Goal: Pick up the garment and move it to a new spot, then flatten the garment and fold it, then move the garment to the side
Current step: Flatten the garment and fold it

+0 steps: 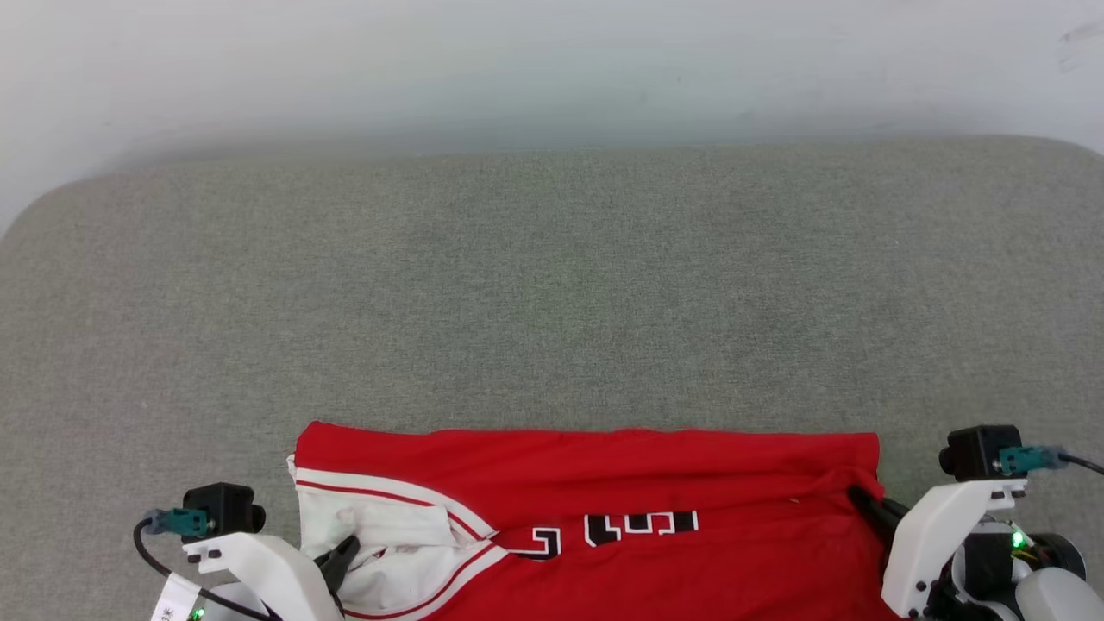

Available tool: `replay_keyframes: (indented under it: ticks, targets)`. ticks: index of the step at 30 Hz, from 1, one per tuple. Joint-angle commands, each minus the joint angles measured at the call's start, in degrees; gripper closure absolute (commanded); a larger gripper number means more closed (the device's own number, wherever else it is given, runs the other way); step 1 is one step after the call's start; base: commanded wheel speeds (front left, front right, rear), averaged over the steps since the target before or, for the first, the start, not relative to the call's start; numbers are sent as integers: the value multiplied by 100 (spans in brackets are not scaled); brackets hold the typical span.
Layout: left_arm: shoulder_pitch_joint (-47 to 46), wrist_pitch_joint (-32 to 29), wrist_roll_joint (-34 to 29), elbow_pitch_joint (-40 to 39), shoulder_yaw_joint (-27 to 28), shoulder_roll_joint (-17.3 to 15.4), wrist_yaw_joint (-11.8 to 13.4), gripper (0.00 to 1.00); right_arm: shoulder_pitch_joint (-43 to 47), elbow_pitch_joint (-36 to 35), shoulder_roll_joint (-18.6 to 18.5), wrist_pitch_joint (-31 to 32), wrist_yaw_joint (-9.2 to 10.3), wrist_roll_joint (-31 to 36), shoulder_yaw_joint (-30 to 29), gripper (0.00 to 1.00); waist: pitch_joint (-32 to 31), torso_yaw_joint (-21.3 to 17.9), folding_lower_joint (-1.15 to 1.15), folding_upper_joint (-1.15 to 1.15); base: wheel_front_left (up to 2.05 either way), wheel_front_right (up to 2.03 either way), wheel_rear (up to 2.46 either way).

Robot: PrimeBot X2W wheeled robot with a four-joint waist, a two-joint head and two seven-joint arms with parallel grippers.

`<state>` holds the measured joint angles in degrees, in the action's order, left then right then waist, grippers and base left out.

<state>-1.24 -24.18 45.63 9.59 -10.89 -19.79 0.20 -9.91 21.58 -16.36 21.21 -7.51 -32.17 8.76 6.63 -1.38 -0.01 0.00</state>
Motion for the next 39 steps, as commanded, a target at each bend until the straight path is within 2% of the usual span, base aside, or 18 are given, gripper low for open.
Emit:
replay_keyframes:
  ticks: [1,5,6,8,9,10,11,12,13,15,16,17,24,27,33,39]
  targets:
    - [97,80,17,9,50,-10,33,100,152,-11,36,-55,4,51,-73,100,-26,-3,1,0,0,0,0]
    - [292,102,68,63,104,-43,58,100,448,-37,139,-83,4,127,-161,100,-74,-19,1,0,0,0,0]
    - [339,94,84,68,96,-40,59,100,523,-32,167,-89,4,163,-177,89,-84,-24,1,0,0,0,0]
    - [410,92,101,97,69,1,62,100,653,-26,255,-117,5,191,-203,55,-110,-30,1,0,0,0,0]
    - [449,117,110,113,61,23,58,100,726,-16,302,-125,5,197,-218,25,-127,-31,1,0,0,0,0]
    - [476,177,122,141,67,54,57,100,804,5,348,-109,5,203,-232,8,-144,-31,1,0,0,0,0]
    - [510,205,120,181,55,75,40,100,878,8,376,-124,5,241,-245,0,-171,-26,1,0,0,0,0]
    - [529,229,119,216,31,96,9,100,947,-4,411,-166,5,264,-273,0,-198,-21,1,0,0,0,0]
    - [536,300,112,231,32,122,-8,82,1017,-31,454,-195,8,280,-301,0,-219,-14,1,0,0,0,0]
    - [545,415,112,270,14,183,-56,27,1145,-133,489,-377,10,376,-409,0,-274,5,1,0,0,0,0]
    - [546,477,82,268,-2,191,-74,5,1212,-195,526,-460,10,417,-450,0,-302,14,1,0,0,0,0]
    - [538,571,31,263,3,205,-68,0,1270,-279,559,-570,9,498,-497,0,-339,20,1,0,0,0,0]
    - [392,1071,-245,152,-68,309,-62,0,1504,-1033,735,-989,5,732,-762,0,-501,66,1,0,0,0,0]
    - [288,1439,-470,29,-85,336,-29,0,1570,-1398,739,-924,5,815,-888,0,-562,78,1,0,0,0,0]
    - [118,2302,-956,-245,-117,424,32,0,1432,-1821,718,-451,4,888,-1333,0,-617,98,1,0,0,0,0]
    - [-21,3280,-1544,-489,-206,480,122,0,1233,-1837,517,436,4,929,-1716,0,-567,163,1,0,0,0,0]
